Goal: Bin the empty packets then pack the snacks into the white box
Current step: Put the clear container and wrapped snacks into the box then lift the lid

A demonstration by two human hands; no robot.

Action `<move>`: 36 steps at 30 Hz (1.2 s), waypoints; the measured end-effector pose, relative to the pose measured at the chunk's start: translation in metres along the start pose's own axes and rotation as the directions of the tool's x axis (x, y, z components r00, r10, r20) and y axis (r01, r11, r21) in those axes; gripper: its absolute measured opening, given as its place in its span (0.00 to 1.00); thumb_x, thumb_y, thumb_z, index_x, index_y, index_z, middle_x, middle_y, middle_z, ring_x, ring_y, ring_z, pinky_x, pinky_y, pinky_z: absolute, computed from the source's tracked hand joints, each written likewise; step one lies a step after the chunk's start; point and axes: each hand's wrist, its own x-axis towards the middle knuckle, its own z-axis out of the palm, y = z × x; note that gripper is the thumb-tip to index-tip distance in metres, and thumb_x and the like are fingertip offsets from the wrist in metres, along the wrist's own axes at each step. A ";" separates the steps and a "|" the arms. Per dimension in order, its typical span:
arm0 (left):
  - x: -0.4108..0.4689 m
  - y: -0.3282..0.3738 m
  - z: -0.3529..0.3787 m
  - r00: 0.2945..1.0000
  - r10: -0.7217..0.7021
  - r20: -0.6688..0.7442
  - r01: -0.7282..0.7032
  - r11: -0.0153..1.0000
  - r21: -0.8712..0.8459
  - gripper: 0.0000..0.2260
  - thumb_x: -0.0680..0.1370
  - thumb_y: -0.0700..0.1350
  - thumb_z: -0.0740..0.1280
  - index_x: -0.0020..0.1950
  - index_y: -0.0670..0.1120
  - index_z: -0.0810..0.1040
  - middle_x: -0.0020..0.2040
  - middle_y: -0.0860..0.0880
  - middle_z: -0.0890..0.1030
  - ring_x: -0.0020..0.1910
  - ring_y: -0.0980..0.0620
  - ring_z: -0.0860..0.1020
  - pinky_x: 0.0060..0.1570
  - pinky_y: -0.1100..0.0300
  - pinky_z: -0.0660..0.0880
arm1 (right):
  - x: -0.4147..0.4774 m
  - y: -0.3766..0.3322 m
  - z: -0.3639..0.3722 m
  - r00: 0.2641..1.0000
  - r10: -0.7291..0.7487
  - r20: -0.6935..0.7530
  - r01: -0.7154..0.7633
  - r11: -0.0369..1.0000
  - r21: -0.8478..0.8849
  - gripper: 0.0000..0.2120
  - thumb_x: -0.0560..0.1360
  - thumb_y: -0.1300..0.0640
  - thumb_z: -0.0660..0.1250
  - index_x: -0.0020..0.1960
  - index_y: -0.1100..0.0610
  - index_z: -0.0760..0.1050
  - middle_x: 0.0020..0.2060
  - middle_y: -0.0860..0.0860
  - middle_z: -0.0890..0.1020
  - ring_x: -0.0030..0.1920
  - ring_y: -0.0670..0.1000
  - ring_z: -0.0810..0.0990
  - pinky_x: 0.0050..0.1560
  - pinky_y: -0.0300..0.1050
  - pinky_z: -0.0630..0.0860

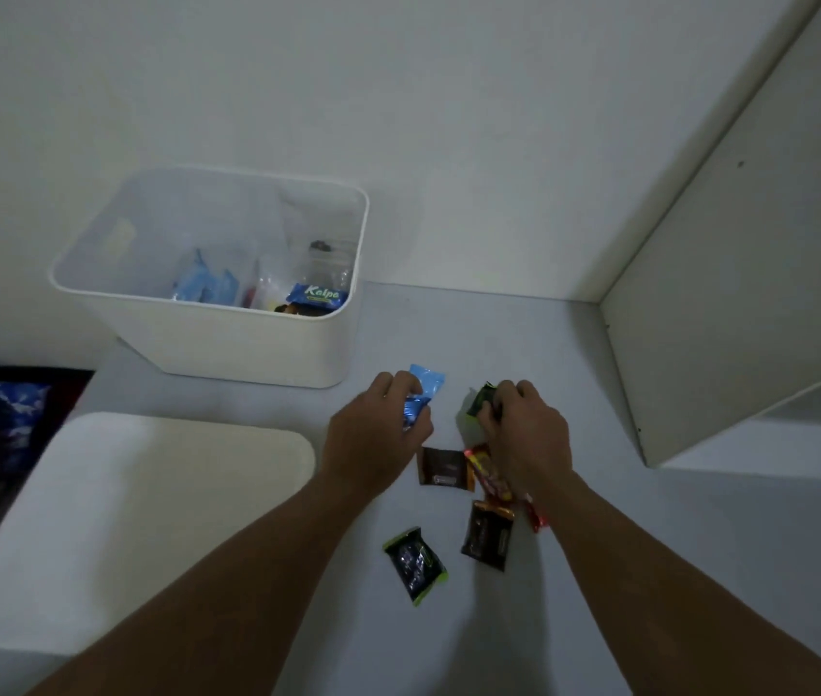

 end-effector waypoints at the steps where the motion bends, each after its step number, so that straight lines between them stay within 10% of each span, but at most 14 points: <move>1: 0.007 0.002 -0.011 0.999 0.022 -0.031 -0.022 1.000 -0.001 0.10 0.76 0.53 0.65 0.54 0.50 0.75 0.45 0.51 0.79 0.34 0.52 0.78 0.29 0.60 0.74 | 0.006 -0.006 -0.014 1.000 0.011 -0.021 -0.011 1.000 0.028 0.11 0.78 0.49 0.62 0.44 0.56 0.72 0.40 0.52 0.75 0.33 0.56 0.76 0.32 0.48 0.75; 8: 0.064 0.002 -0.119 0.976 -0.075 -0.203 0.064 0.996 -0.061 0.08 0.77 0.53 0.65 0.52 0.52 0.72 0.47 0.52 0.79 0.39 0.51 0.78 0.36 0.59 0.70 | 0.068 -0.088 -0.121 0.980 0.038 -0.193 0.007 0.973 0.230 0.11 0.76 0.50 0.62 0.40 0.55 0.68 0.37 0.50 0.72 0.34 0.54 0.72 0.34 0.44 0.63; 20: 0.142 -0.105 -0.211 0.868 -0.309 -0.388 0.245 0.948 -0.206 0.09 0.79 0.54 0.63 0.54 0.50 0.72 0.48 0.49 0.79 0.42 0.50 0.77 0.39 0.57 0.71 | 0.135 -0.255 -0.110 0.982 -0.044 -0.181 0.118 0.899 0.421 0.11 0.78 0.49 0.60 0.42 0.55 0.68 0.39 0.49 0.74 0.37 0.53 0.74 0.38 0.50 0.74; 31: 0.166 -0.113 -0.177 0.913 -0.328 -0.242 0.256 0.923 -0.287 0.10 0.80 0.55 0.61 0.55 0.50 0.71 0.50 0.49 0.79 0.44 0.49 0.77 0.41 0.58 0.69 | 0.134 -0.223 -0.085 0.988 -0.107 -0.107 0.112 0.993 0.040 0.18 0.83 0.49 0.52 0.59 0.57 0.77 0.58 0.55 0.80 0.59 0.57 0.76 0.53 0.52 0.75; 36: 0.165 -0.108 -0.148 0.944 -0.324 -0.057 0.307 0.930 -0.202 0.13 0.80 0.58 0.59 0.54 0.50 0.73 0.51 0.47 0.79 0.49 0.45 0.78 0.49 0.54 0.73 | 0.130 -0.211 -0.089 0.988 -0.082 0.132 0.064 0.988 0.138 0.20 0.83 0.49 0.49 0.66 0.57 0.72 0.63 0.55 0.77 0.64 0.58 0.76 0.60 0.53 0.74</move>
